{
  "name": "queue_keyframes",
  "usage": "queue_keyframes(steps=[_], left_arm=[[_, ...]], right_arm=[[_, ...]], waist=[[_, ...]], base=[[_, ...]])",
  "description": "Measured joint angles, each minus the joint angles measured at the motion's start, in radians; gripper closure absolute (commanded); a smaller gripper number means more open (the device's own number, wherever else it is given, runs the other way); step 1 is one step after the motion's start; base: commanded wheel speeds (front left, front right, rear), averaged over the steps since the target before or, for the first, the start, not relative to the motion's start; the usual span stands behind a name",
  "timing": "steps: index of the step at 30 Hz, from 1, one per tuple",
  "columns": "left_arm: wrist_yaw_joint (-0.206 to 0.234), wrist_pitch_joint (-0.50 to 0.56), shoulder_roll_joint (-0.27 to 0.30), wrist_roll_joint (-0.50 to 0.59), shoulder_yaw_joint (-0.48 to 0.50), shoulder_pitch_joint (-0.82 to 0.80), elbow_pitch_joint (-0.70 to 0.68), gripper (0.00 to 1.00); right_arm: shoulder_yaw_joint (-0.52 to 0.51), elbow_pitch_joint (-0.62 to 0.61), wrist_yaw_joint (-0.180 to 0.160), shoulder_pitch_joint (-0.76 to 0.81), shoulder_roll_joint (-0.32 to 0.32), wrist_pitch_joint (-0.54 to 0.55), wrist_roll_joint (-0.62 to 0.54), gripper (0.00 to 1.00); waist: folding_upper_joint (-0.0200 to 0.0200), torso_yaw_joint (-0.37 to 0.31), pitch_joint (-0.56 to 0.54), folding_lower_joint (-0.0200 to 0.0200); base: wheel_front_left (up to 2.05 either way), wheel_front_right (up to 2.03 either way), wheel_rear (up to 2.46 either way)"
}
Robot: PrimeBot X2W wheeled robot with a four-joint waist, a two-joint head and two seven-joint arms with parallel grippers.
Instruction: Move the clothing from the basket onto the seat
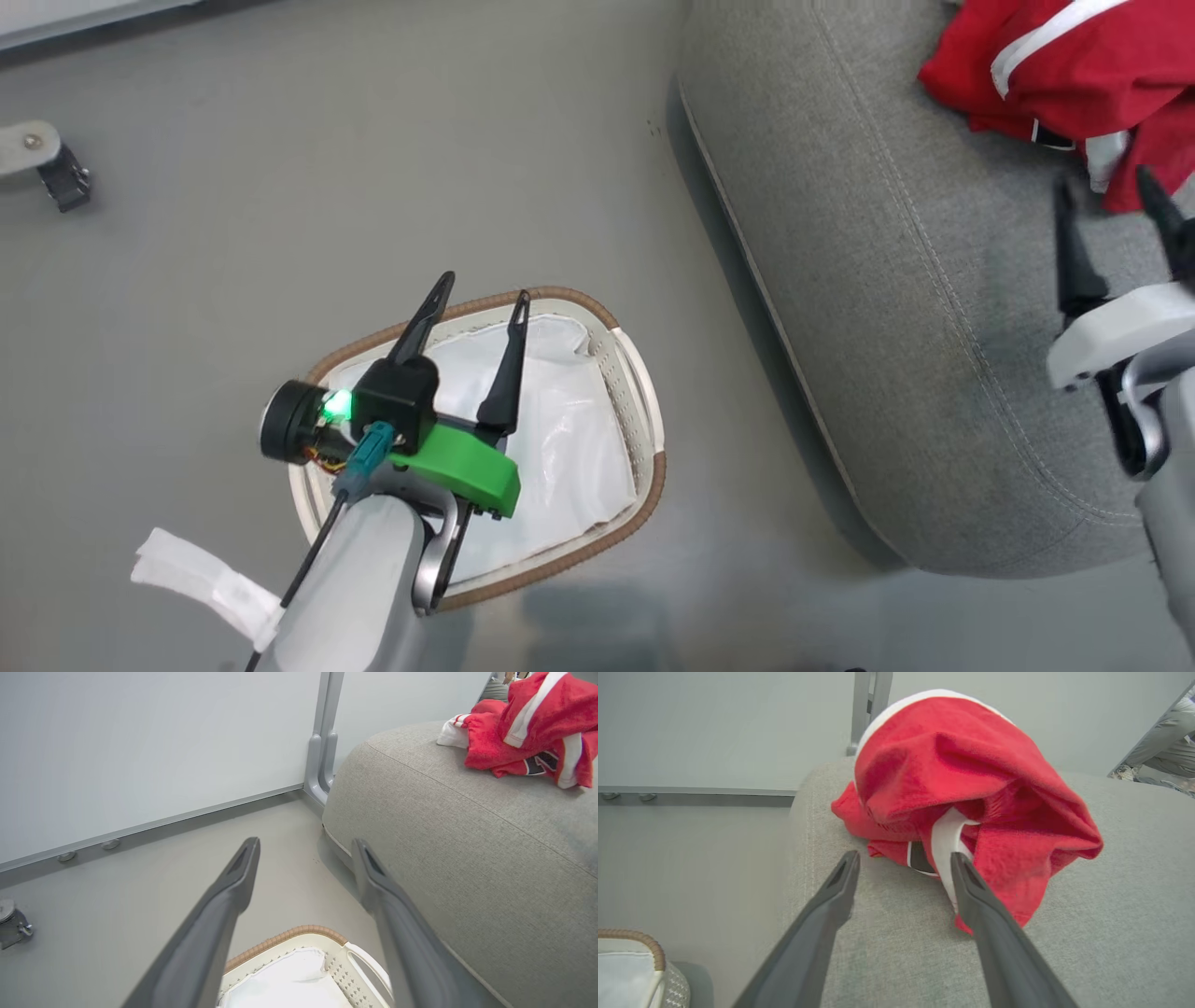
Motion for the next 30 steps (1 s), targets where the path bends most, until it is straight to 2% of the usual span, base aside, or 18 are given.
queue_keyframes(steps=[6, 12, 19, 30], left_arm=[[0.044, 0.0, 0.0, 0.015, 0.103, 0.084, -0.024, 0.0], [0.078, 0.0, 0.001, 0.02, 0.214, 0.169, -0.046, 0.0], [0.095, 0.0, 0.002, 0.033, 0.292, 0.243, -0.067, 0.0], [0.071, 0.0, 0.002, 0.004, 0.354, 0.372, -0.078, 0.0]], right_arm=[[0.093, -0.114, 0.0, 0.051, 0.048, 0.0, 0.028, 0.0], [0.107, -0.203, 0.0, 0.1, 0.12, 0.0, 0.053, 0.0], [0.09, -0.219, 0.0, 0.189, 0.165, 0.0, 0.04, 0.0], [0.07, -0.195, 0.0, 0.327, 0.226, 0.0, 0.02, 0.0]], waist=[[0.0, 0.03, -0.061, -0.0001], [0.0, 0.083, -0.116, -0.0001], [0.0, 0.14, -0.188, -0.0001], [0.0, 0.188, -0.301, -0.0001]], base=[[0.0, 0.0, 0.0], [0.0, 0.0, 0.0], [0.0, 0.0, 0.0], [0.0, 0.0, 0.0]])
